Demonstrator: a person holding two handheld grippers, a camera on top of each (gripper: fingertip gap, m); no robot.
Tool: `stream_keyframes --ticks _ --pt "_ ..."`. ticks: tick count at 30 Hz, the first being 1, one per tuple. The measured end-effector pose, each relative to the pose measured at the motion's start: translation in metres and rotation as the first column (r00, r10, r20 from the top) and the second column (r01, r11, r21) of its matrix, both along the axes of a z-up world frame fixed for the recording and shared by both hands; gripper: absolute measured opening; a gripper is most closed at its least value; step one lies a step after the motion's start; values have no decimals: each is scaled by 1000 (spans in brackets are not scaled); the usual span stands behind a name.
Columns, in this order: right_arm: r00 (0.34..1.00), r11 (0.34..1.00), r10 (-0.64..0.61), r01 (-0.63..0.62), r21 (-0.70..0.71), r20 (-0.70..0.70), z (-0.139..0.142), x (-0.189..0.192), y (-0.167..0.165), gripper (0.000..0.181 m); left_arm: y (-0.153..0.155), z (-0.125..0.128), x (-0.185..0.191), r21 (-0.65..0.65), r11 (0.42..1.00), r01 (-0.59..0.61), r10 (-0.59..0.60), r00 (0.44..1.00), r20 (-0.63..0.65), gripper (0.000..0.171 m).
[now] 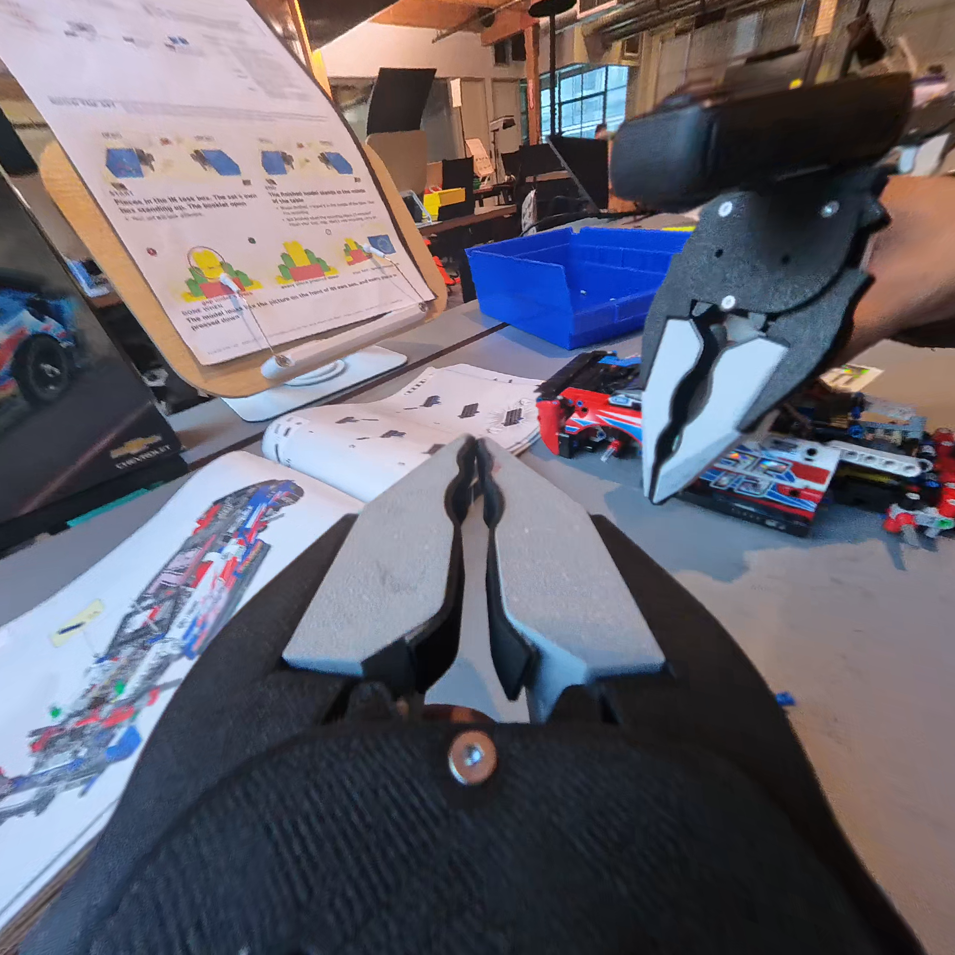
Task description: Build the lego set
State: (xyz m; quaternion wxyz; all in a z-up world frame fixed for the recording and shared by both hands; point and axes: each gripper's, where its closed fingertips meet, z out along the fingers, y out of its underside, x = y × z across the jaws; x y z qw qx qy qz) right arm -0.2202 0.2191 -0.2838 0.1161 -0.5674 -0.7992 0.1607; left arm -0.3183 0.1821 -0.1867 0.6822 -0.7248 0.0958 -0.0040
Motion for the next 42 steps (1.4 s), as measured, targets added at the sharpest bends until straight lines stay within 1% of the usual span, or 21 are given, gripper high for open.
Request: stream_keyframes --ticks 2,4,5,8,10,12,14,16,18,20,22,25,30,34,38,42 --pt "999 996 -11 7 90 45 -9 12 8 0 1 -5 5 -14 1000 14 -13 1000 4 0" --pt "997 984 -55 45 175 58 -11 23 22 0 2 -8 7 -18 1000 13 -14 1000 -16 0" --pt "994 979 -90 77 189 61 -12 29 29 0 3 -9 8 -17 1000 13 -14 1000 -20 0" --pt "978 968 -200 189 166 53 -8 50 42 0 3 -13 10 -20 1000 18 -18 1000 -14 0" --pt "967 956 -254 252 149 -9 6 56 40 0 2 -15 10 -18 1000 16 -16 1000 -18 0" --pt "955 958 -271 281 66 -123 29 51 20 0 0 -12 10 4 1000 20 -20 1000 -19 0" --pt "931 960 -281 271 -72 -232 49 40 -14 1 -2 -9 11 27 999 29 -27 998 -49 0" --pt "911 950 -287 231 -211 -296 57 29 -53 3 -5 -3 13 57 998 31 -26 996 -85 0" --pt "893 936 -302 212 -281 -333 51 23 -80 3 -9 2 16 90 995 42 -30 991 -128 0" --pt "889 928 -316 217 -303 -331 36 22 -96 3 -10 2 16 102 994 39 -20 984 -179 0" --pt "882 931 -315 215 -296 -350 25 20 -105 3 -12 2 18 114 992 47 -22 976 -217 0" --pt "869 933 -322 224 -281 -376 11 17 -108 6 -12 -3 16 108 994 33 -4 965 -261 0" --pt "837 941 -321 228 -251 -442 1 15 -104 6 -10 -4 14 96 995 33 -9 971 -238 0" --pt "802 945 -317 220 -243 -507 9 8 -97 6 -8 -7 21 82 996 47 -27 974 -226 0" --pt "779 962 -270 188 -200 -566 17 2 -91 6 -8 -11 27 73 995 63 -45 971 -235 0" --pt "752 969 -248 199 -148 -610 22 -1 -81 5 -11 -11 17 86 996 26 -2 962 -273 0"
